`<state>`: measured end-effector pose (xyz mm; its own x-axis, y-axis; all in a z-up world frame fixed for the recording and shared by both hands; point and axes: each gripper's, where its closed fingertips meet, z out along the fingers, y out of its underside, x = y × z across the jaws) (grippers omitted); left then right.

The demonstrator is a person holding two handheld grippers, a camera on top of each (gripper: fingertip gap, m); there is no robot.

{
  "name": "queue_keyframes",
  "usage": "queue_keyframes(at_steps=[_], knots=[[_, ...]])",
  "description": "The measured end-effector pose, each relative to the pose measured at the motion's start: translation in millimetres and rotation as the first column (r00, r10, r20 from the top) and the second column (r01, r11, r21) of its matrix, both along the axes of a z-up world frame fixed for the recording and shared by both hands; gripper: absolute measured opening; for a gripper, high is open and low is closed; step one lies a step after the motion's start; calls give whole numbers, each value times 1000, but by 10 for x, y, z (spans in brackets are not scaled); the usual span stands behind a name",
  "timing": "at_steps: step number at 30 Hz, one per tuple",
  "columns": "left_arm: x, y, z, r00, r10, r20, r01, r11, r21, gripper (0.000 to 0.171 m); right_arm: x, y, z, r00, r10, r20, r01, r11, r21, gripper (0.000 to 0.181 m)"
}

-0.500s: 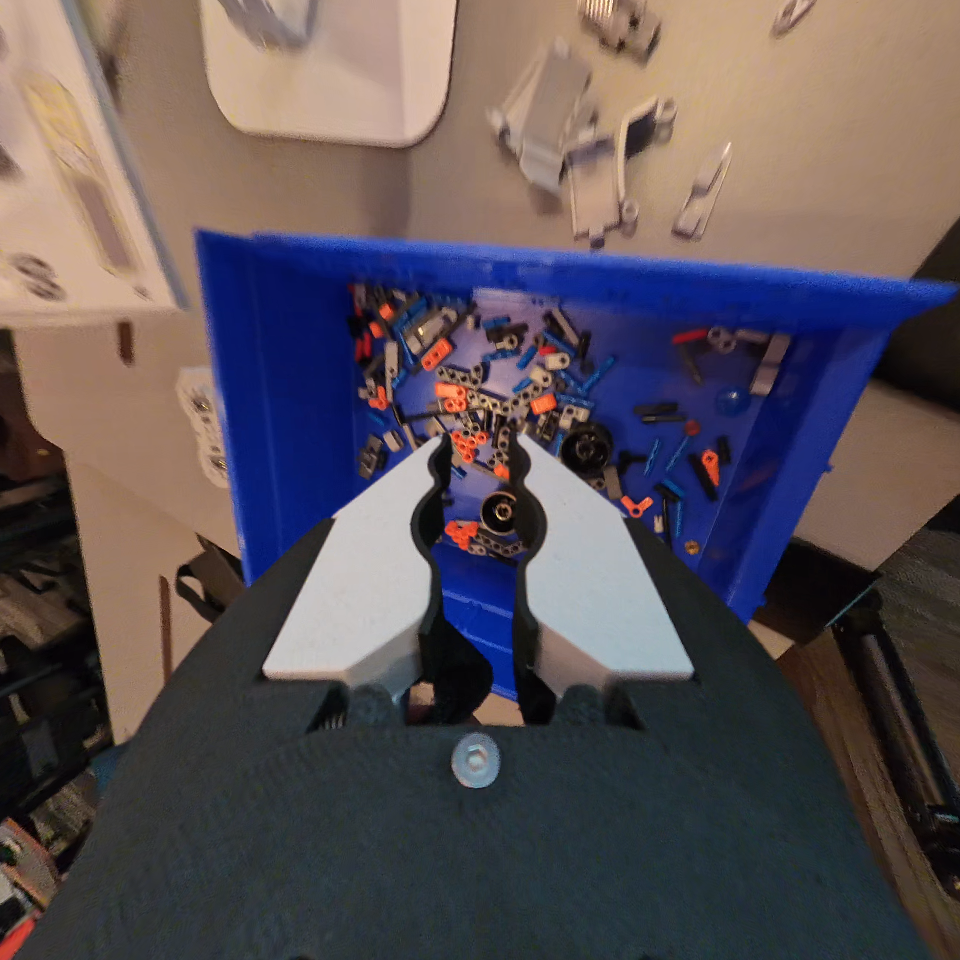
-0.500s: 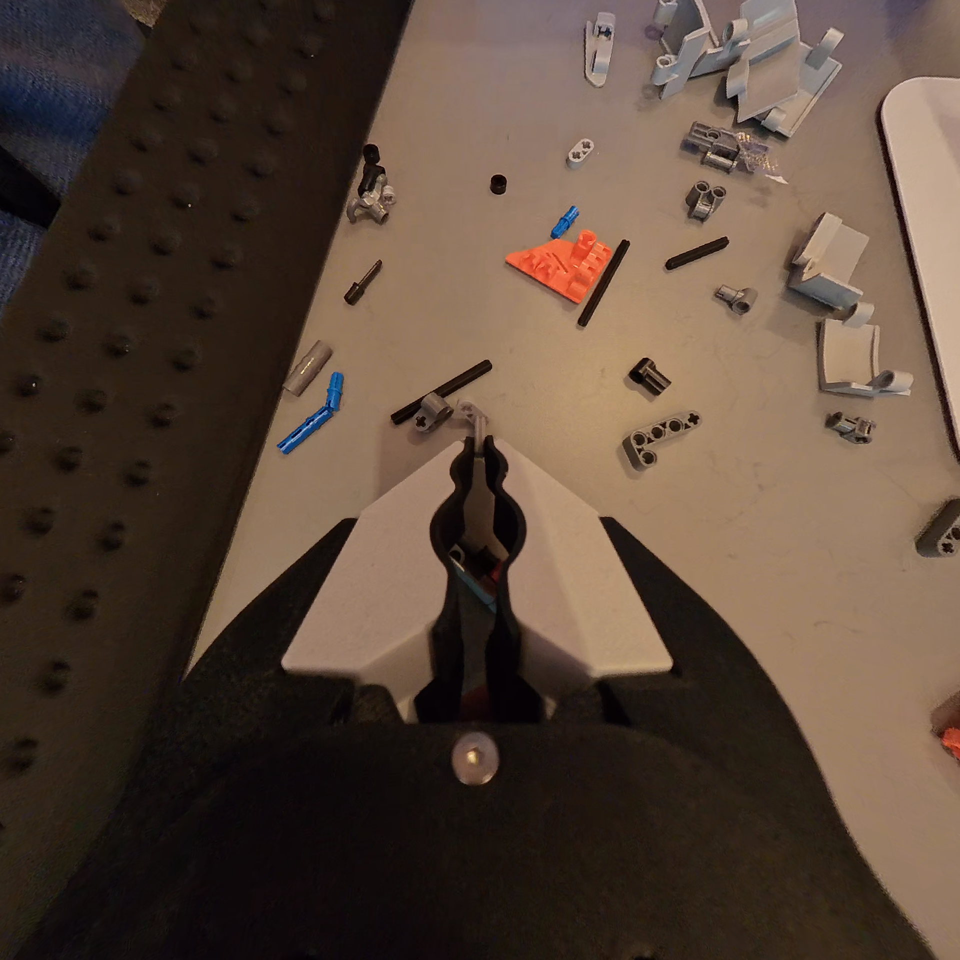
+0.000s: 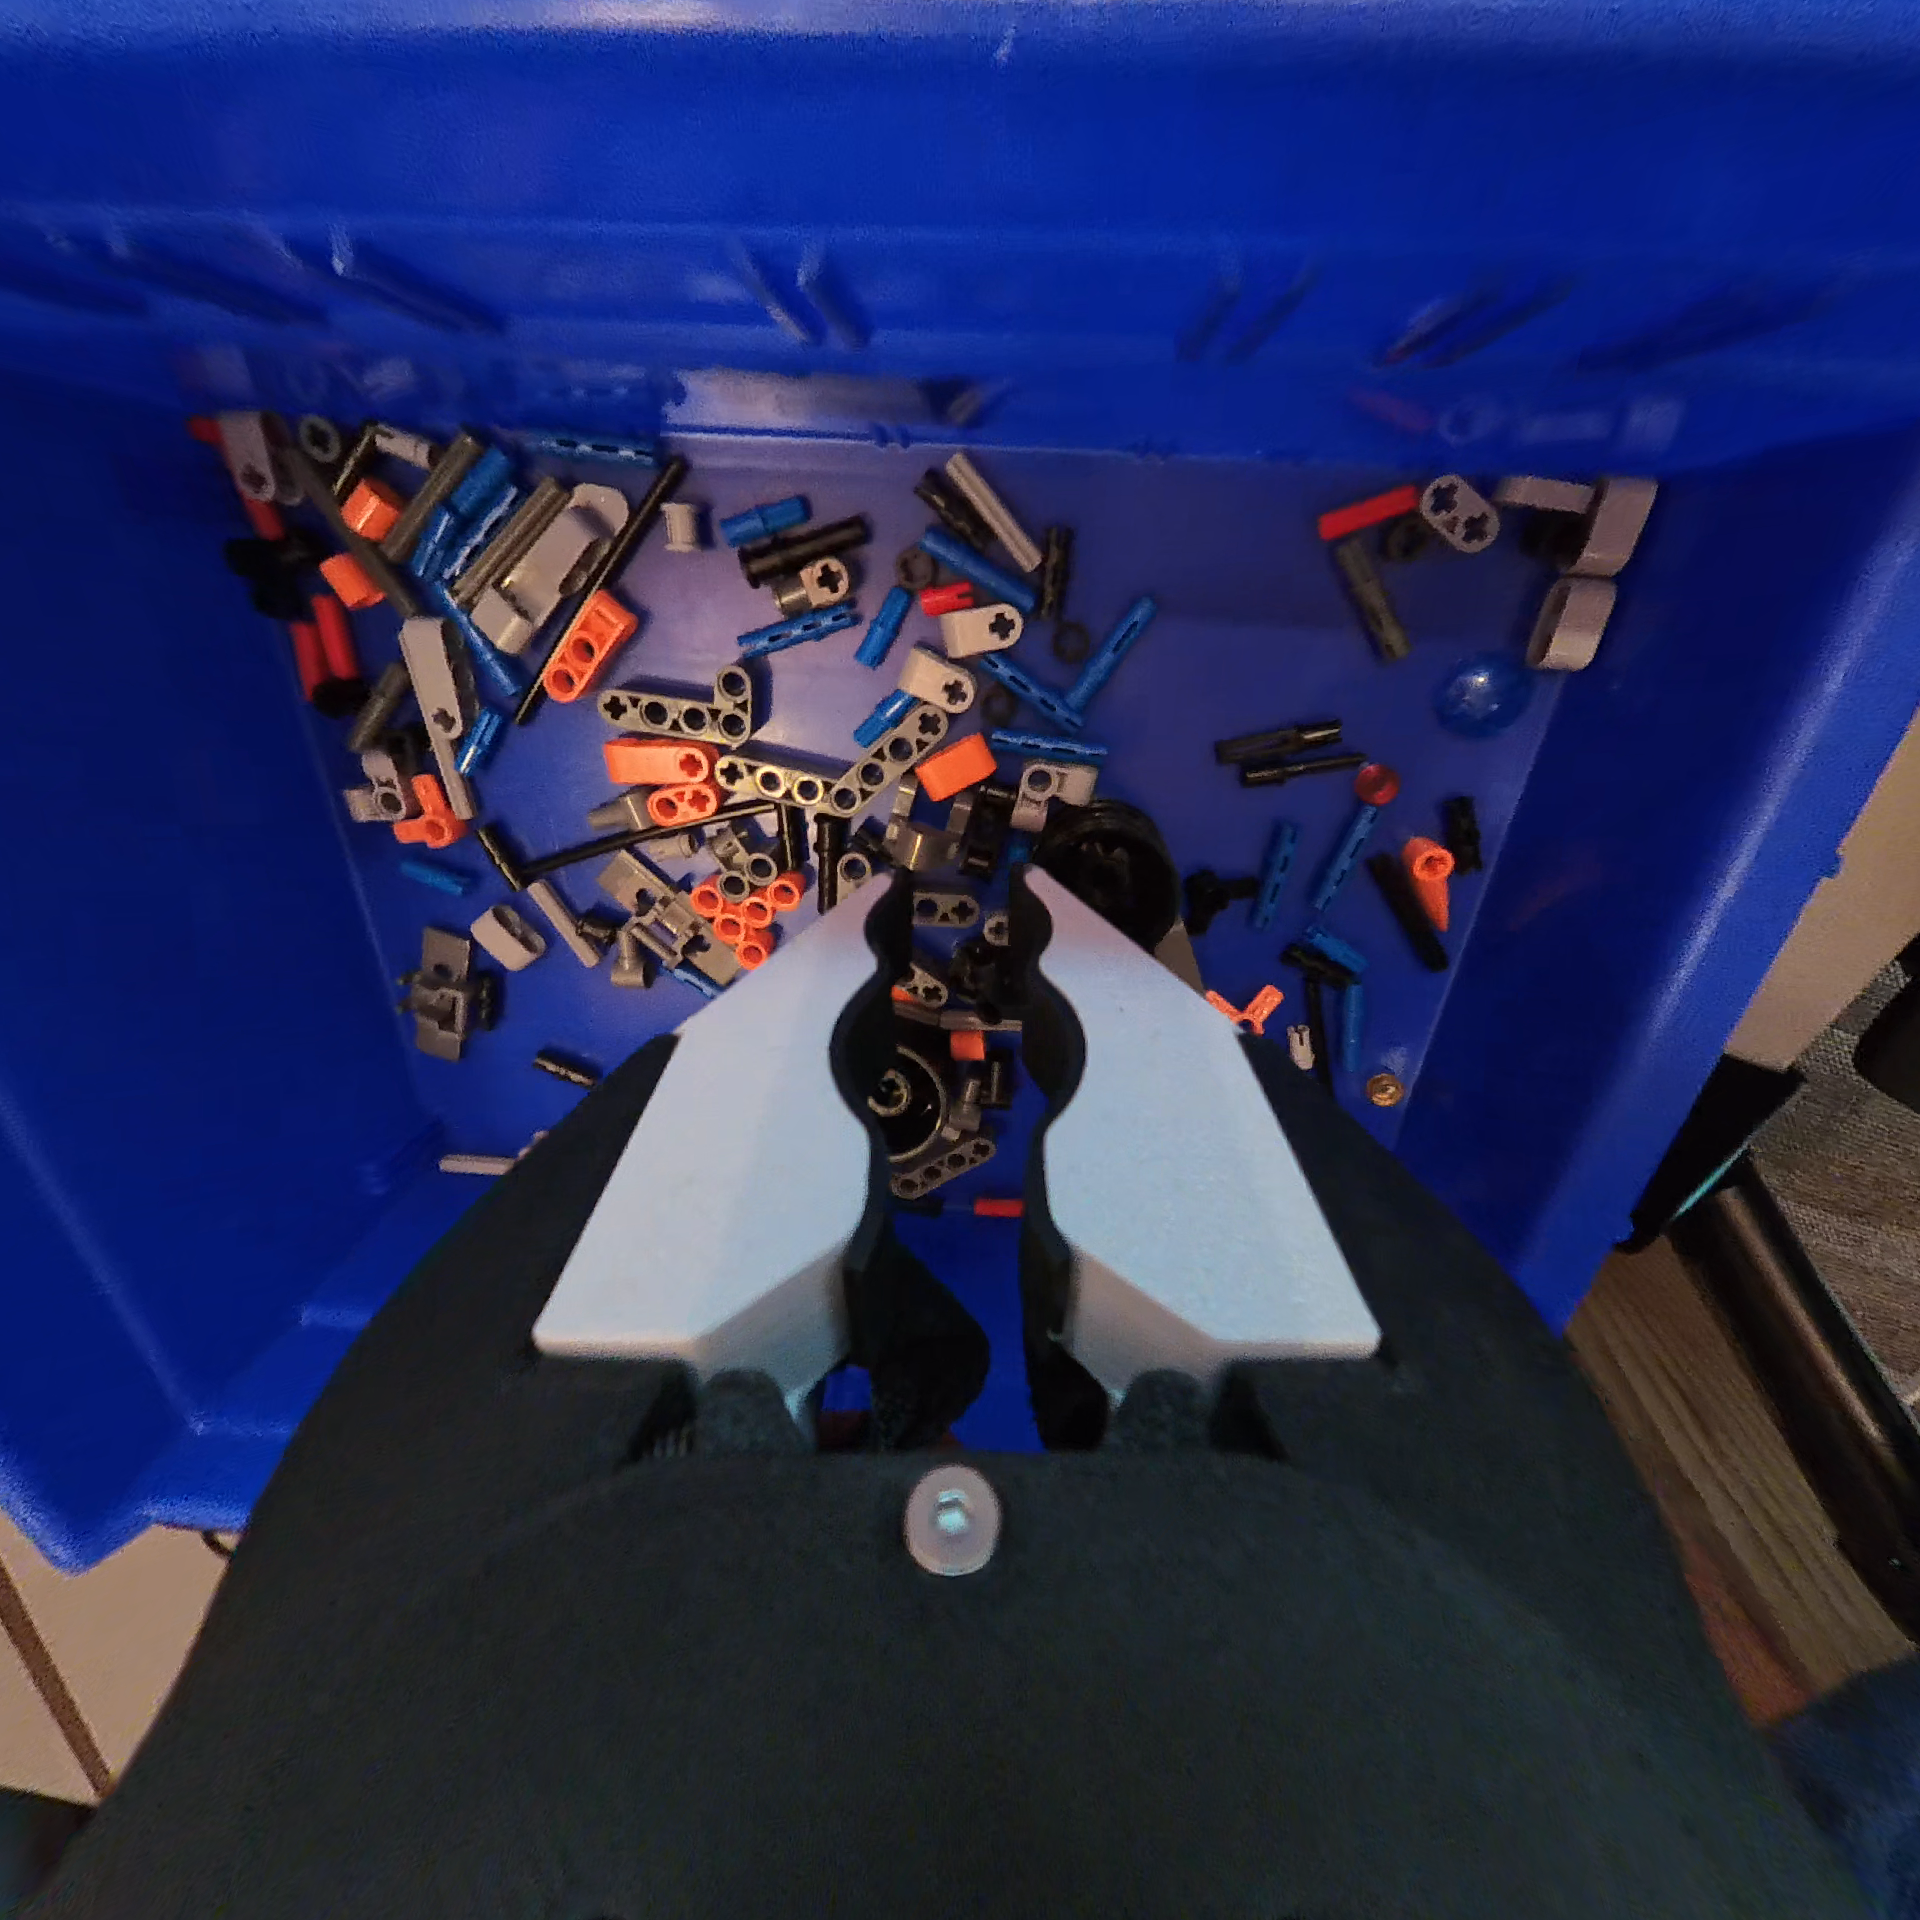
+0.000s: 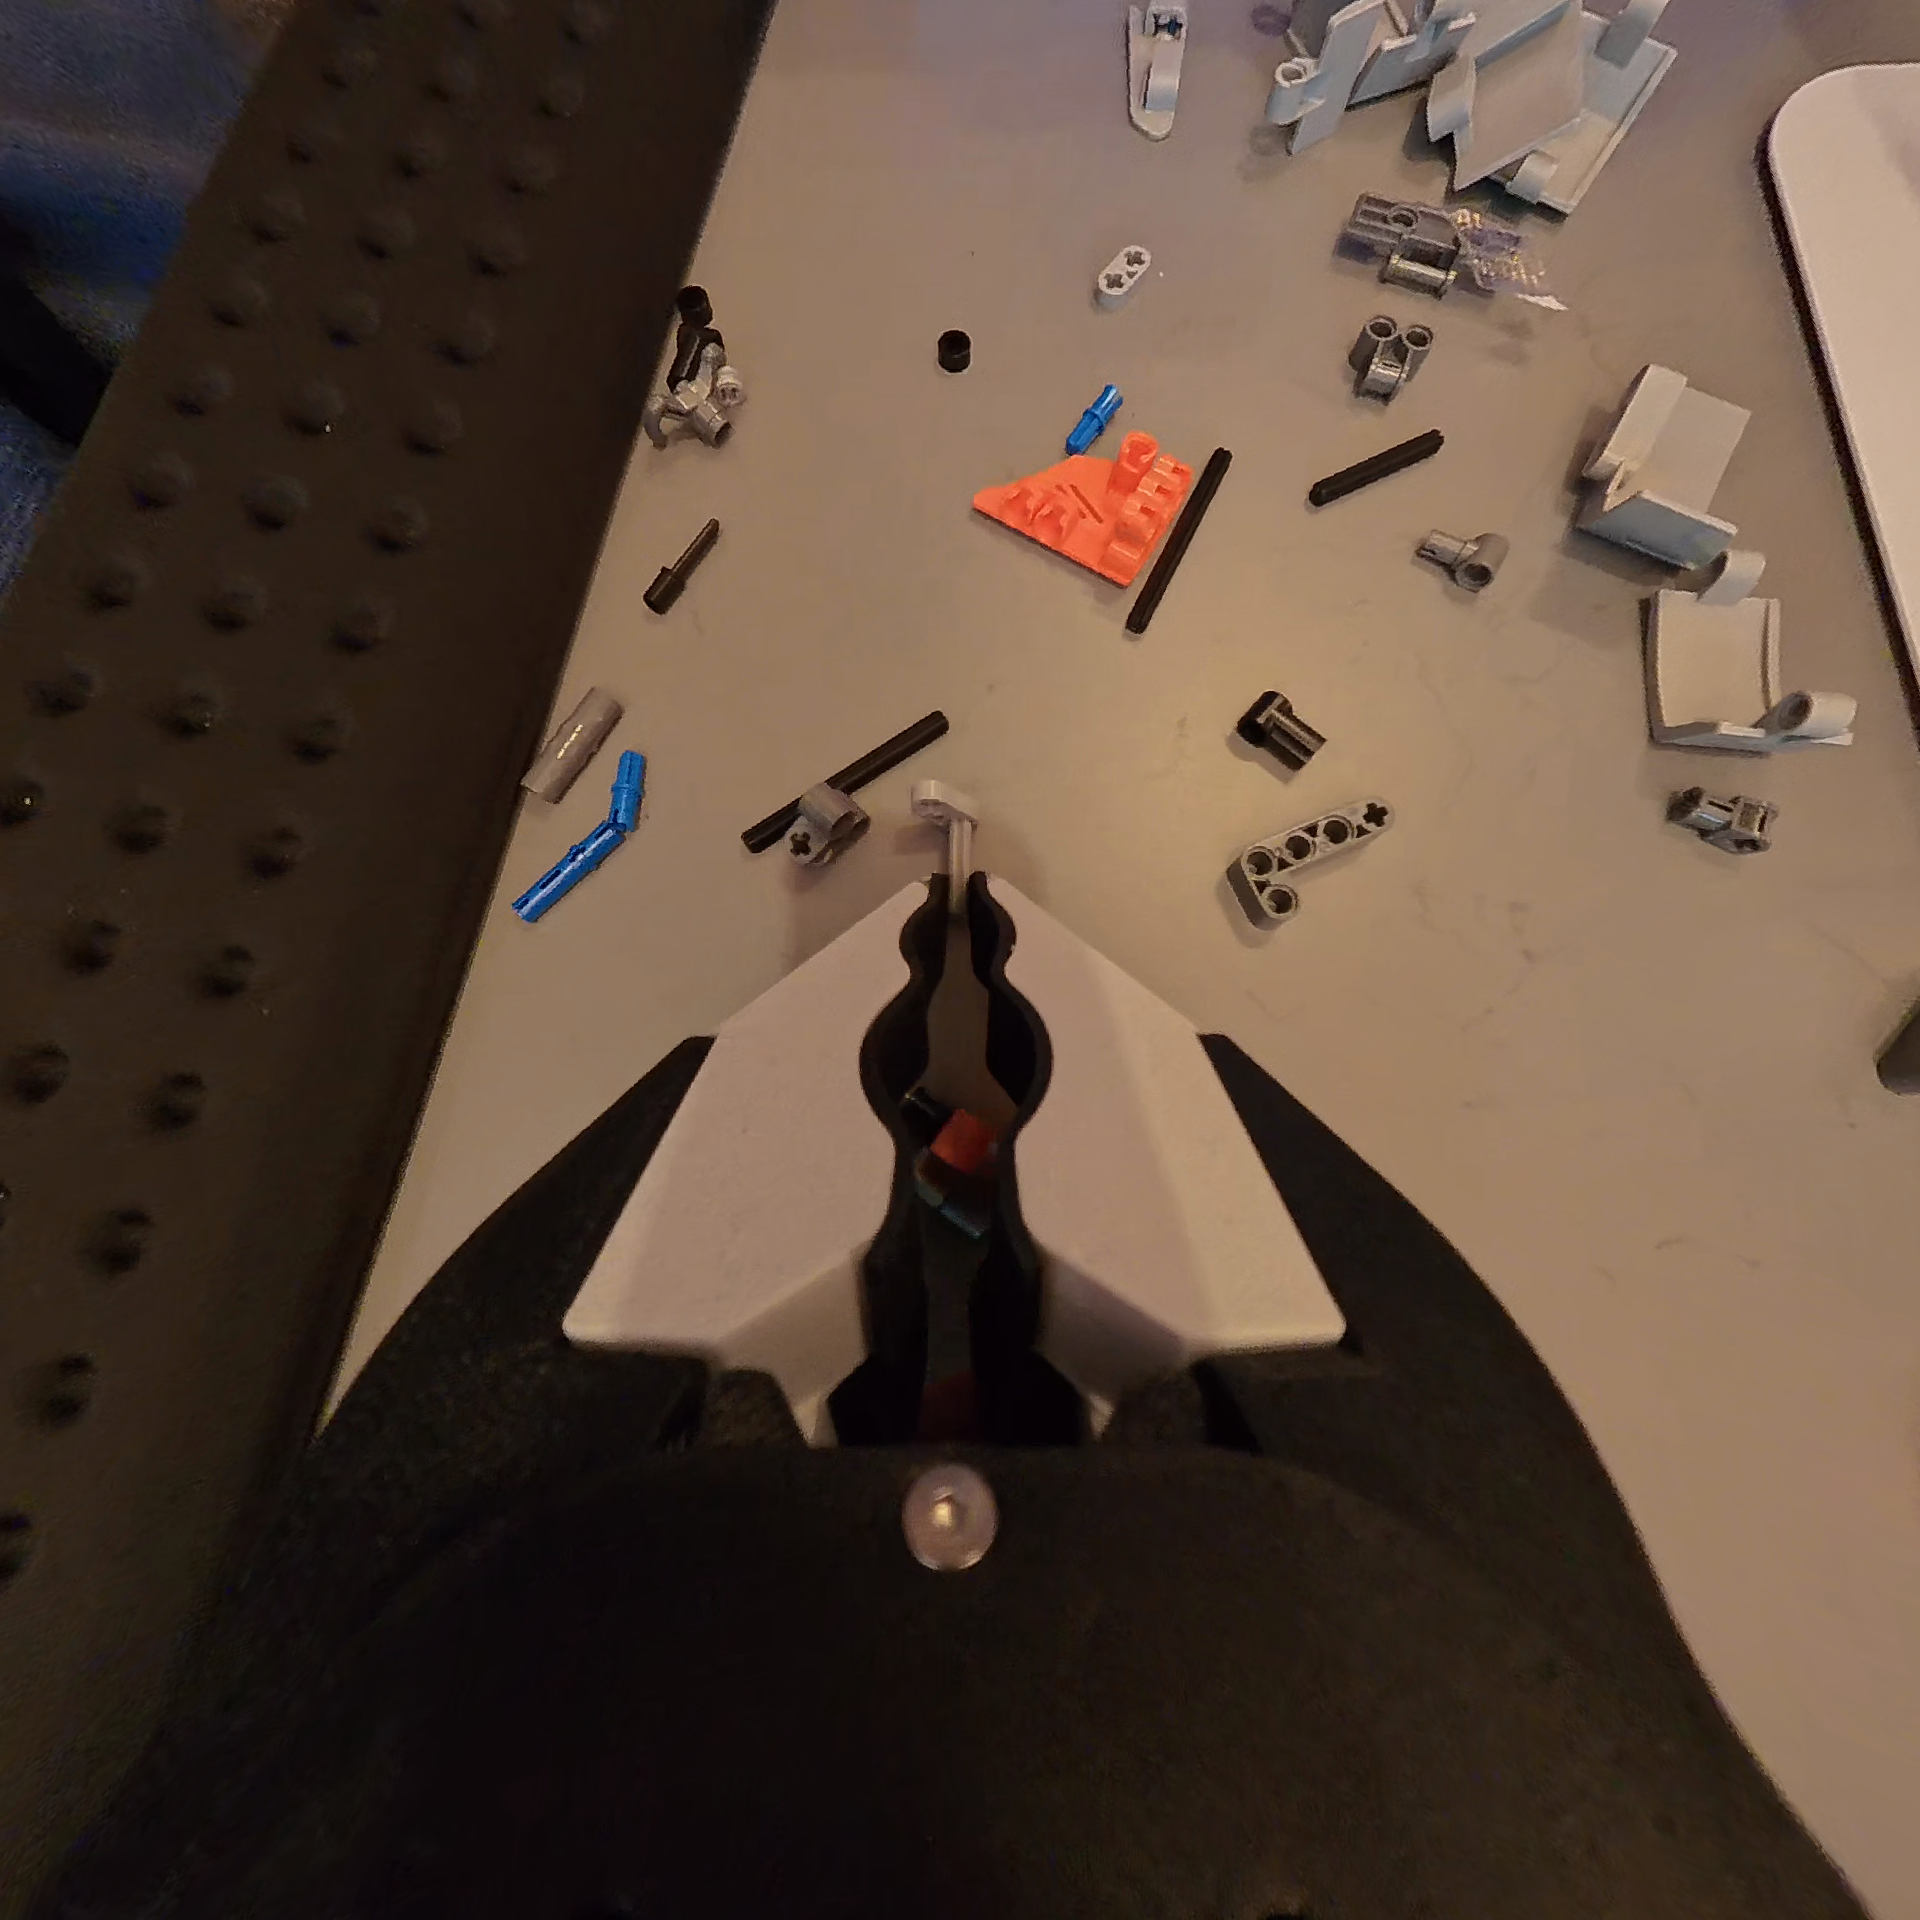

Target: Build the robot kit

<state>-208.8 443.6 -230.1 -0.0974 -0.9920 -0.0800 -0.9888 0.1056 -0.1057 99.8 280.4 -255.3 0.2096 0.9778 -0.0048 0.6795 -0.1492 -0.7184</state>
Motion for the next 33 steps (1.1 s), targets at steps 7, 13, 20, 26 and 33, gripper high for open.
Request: queue_keyframes(at_steps=[7,13,20,26,33], knots=[[110,-182,1,996,-90,24,92,989,-117,18,34,75,30,999,-13,-37,13,1000,-8,1],[279,37,24,989,-134,58,132,991,33,16,65,104,42,999,-33,-36,33,999,-2,1],[379,284,21,982,-125,141,116,991,73,18,93,156,84,997,-66,-45,66,998,5,1],[191,698,108,991,-135,13,128,962,243,21,85,217,126,994,-90,-61,90,996,6,1],[19,1108,381,995,-34,97,5,958,287,22,79,303,157,990,-117,-72,119,993,12,1]])
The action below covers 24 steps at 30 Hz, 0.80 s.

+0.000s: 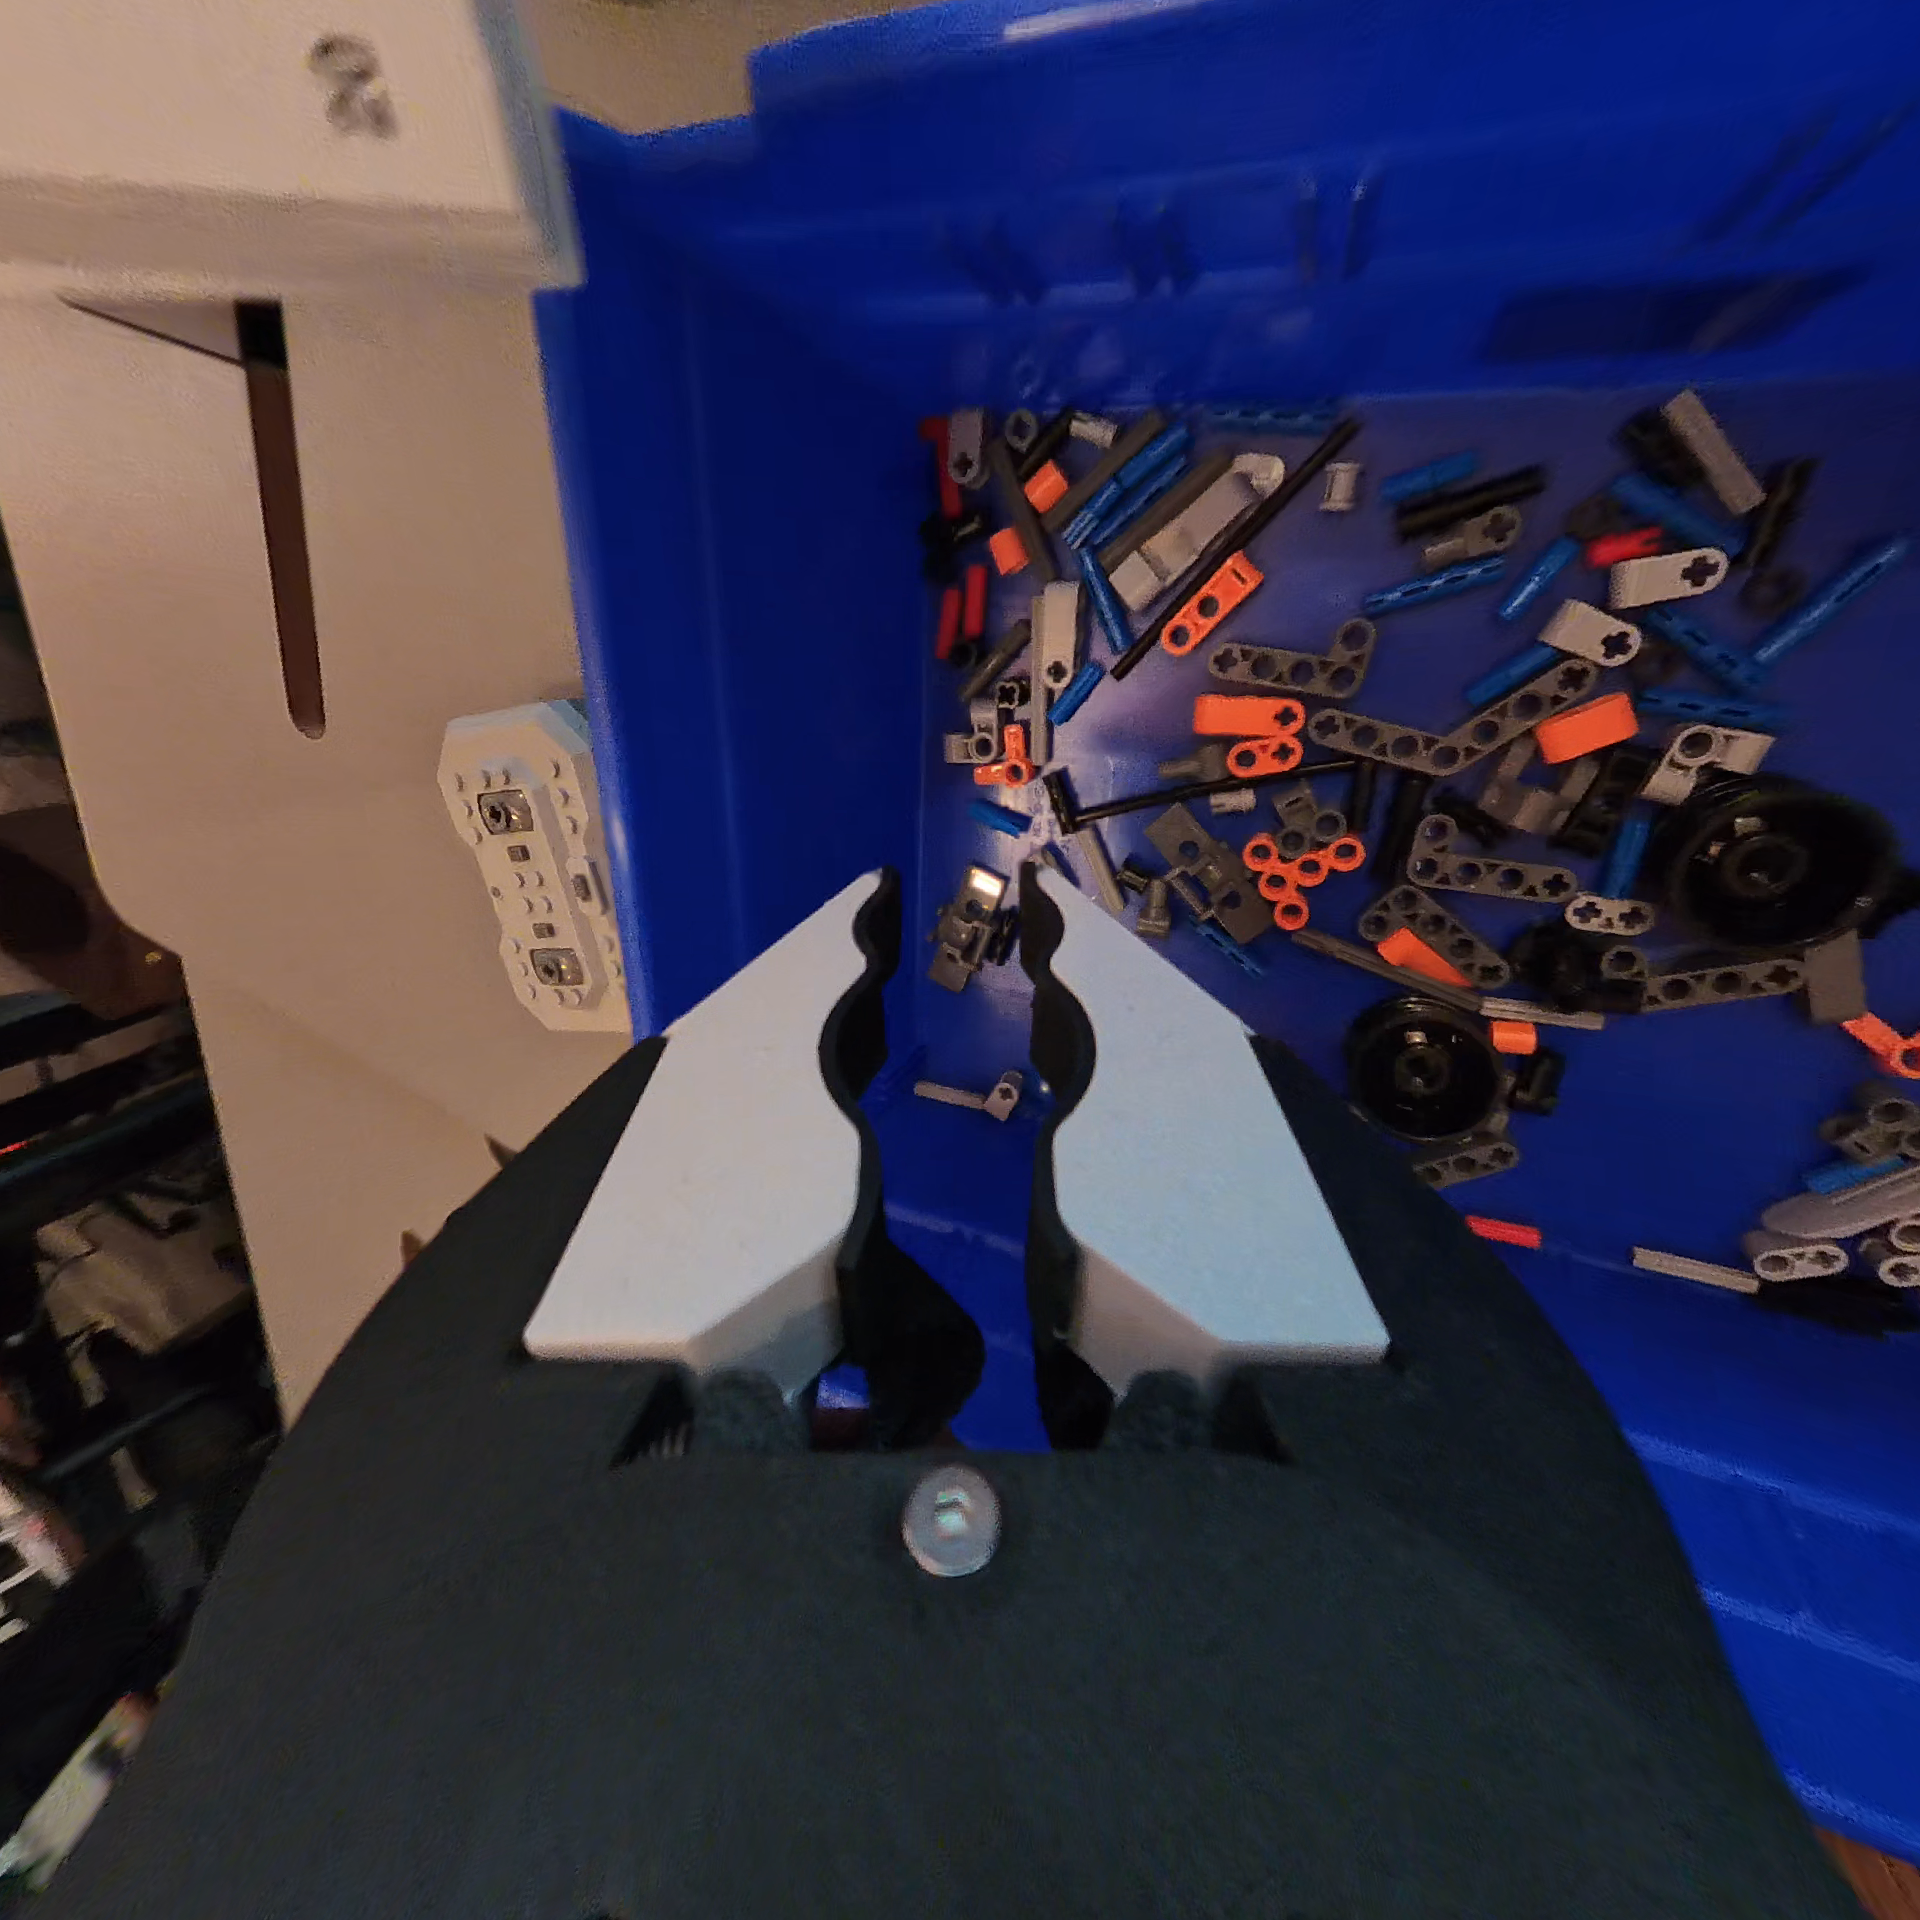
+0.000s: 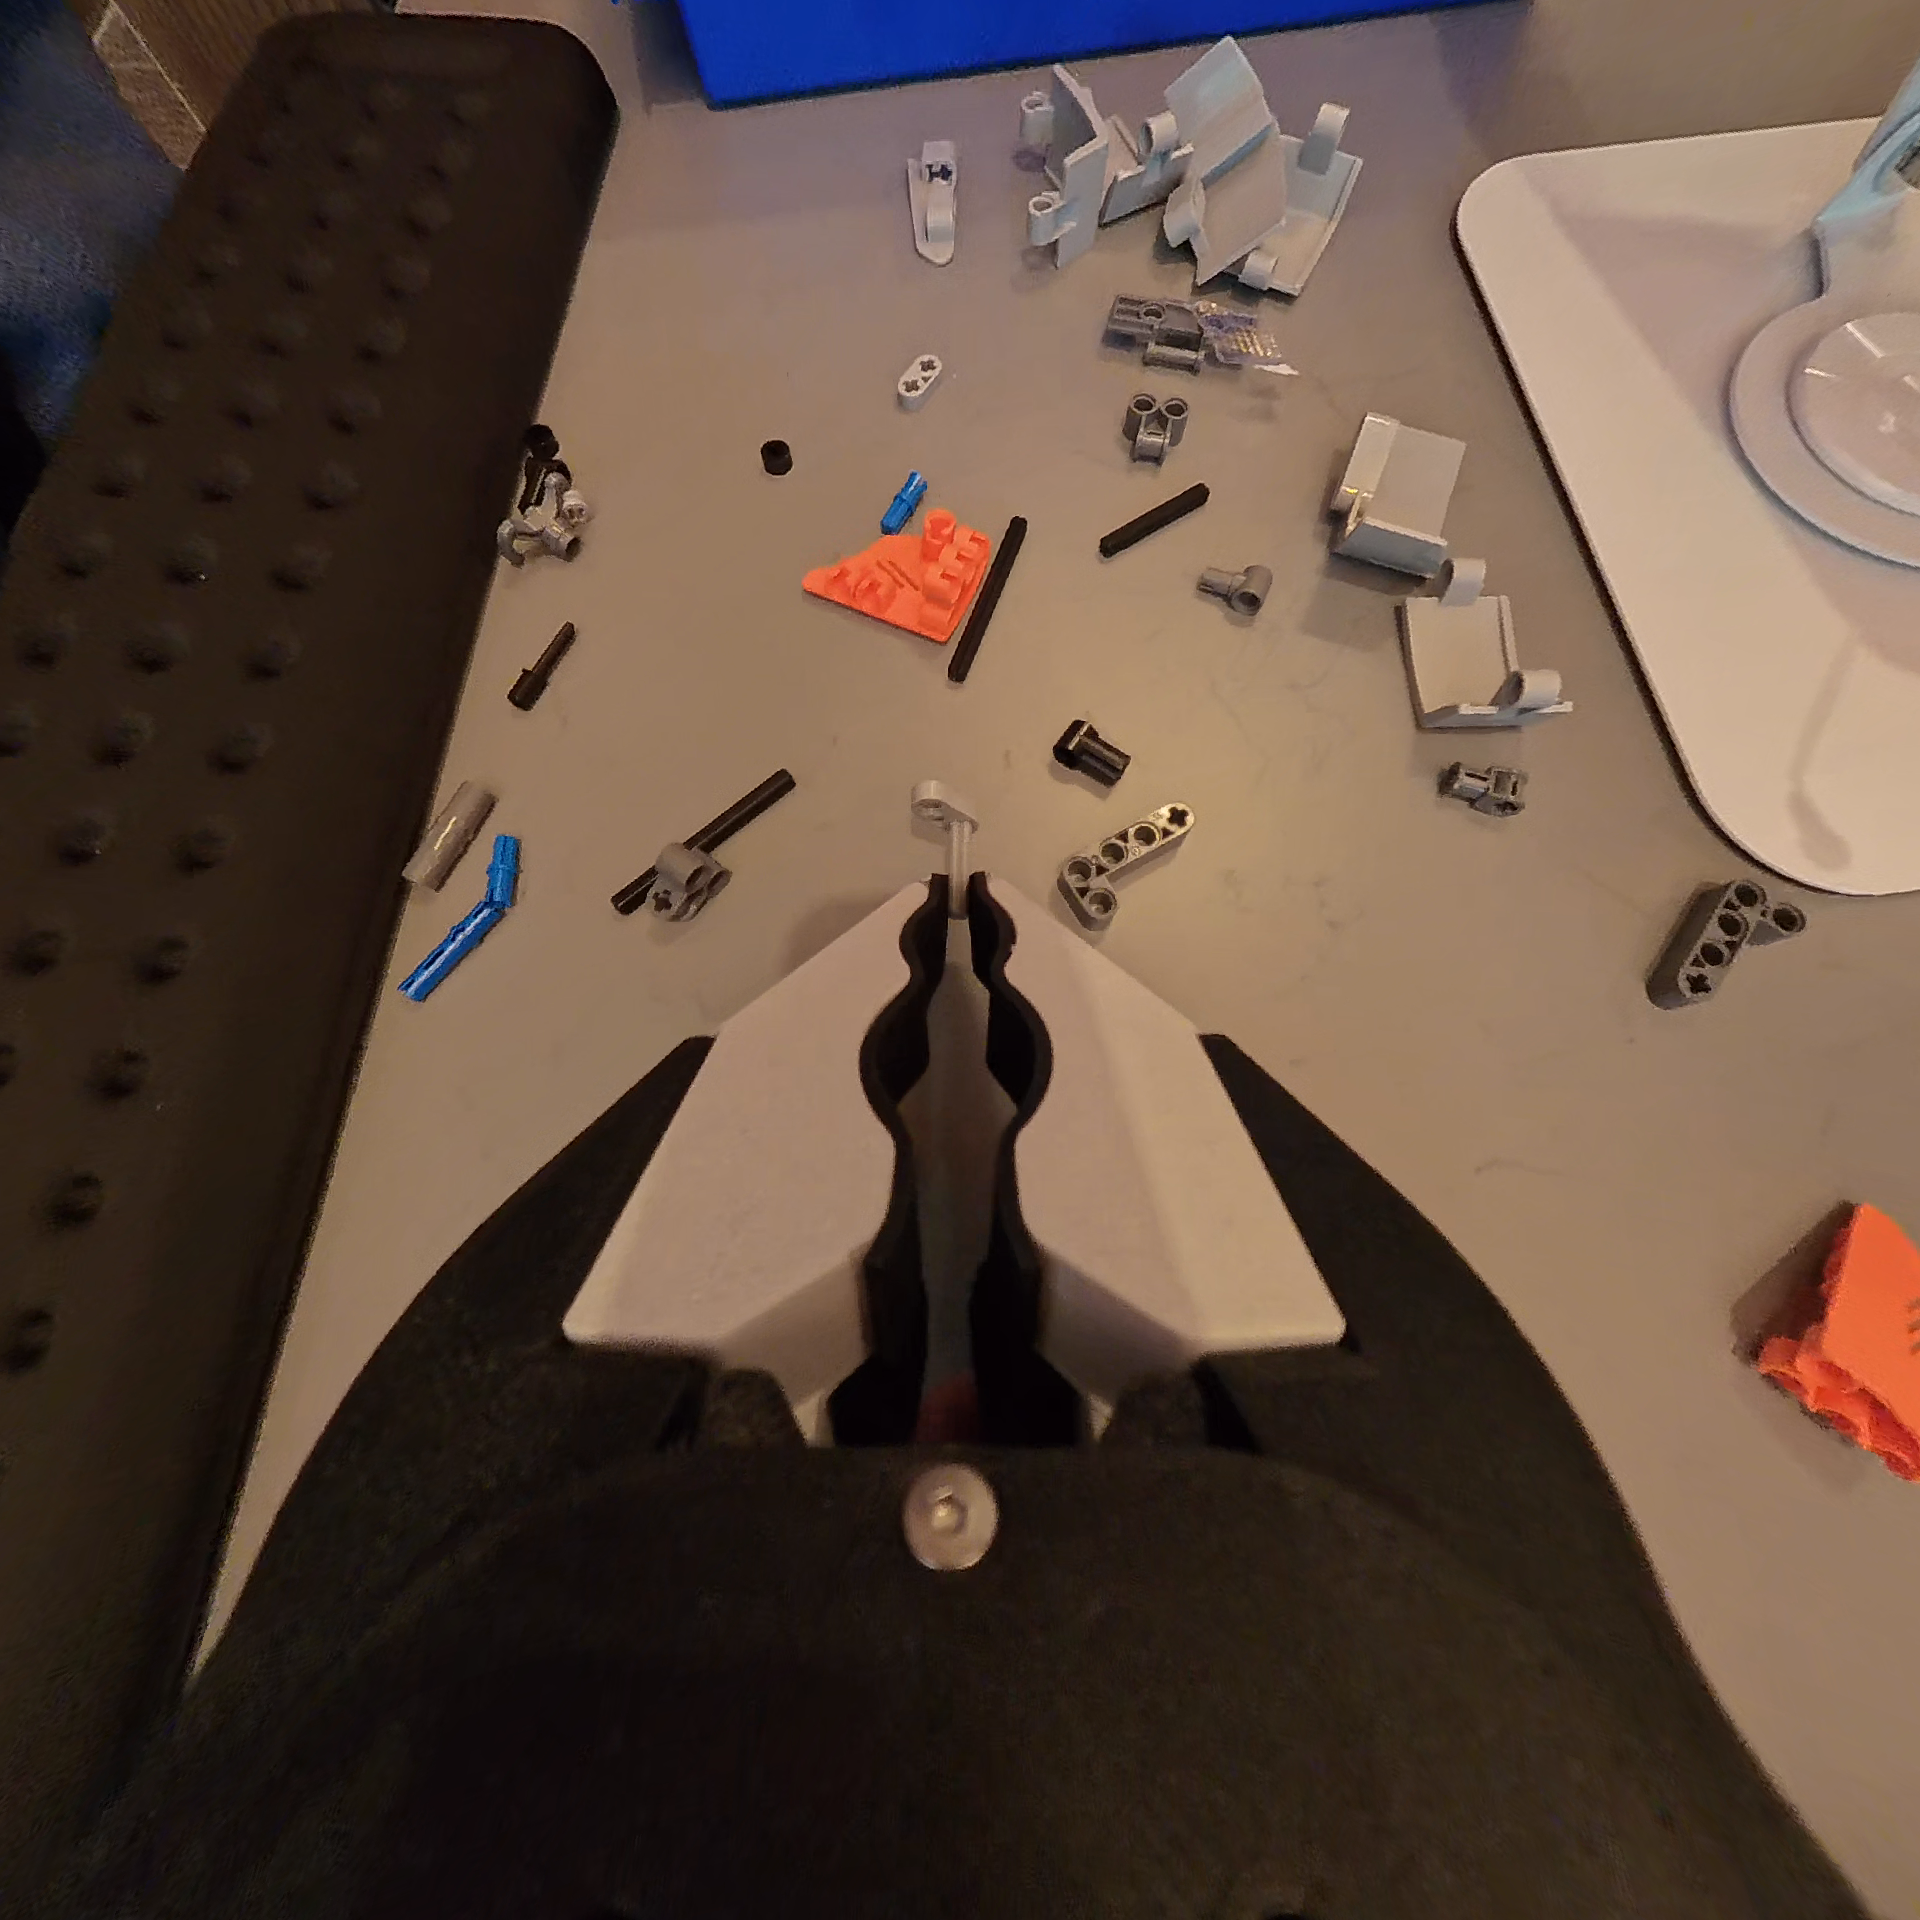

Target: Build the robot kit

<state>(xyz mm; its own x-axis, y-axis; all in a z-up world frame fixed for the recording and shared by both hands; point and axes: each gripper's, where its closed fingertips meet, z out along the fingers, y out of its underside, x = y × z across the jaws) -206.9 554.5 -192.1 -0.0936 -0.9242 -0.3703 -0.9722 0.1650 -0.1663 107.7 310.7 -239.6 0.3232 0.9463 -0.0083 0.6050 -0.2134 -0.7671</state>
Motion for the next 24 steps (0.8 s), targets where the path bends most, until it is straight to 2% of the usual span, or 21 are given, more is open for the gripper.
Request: queue_keyframes(at_steps=[4,9,14,19,22,24], knots=[[37,64,16,995,-2,105,3,1000,-8,23,5,16,-39,1000,-3,4,3,1000,-10,1],[277,34,-17,968,-52,244,57,998,-14,26,4,20,-59,1000,-1,2,1,1000,-15,1],[460,-54,-221,968,-94,233,105,994,-32,35,9,12,-62,1000,1,5,-1,1000,-12,1],[559,-34,-459,974,-74,216,92,993,-73,44,16,6,-55,1000,2,4,-2,1000,-8,1],[584,-101,-544,975,-45,218,83,982,-168,57,19,0,-54,1000,3,4,-3,1000,-8,1],[599,-159,-544,972,-24,234,81,969,-235,59,24,-2,-57,1000,3,4,-3,1000,-8,1]])
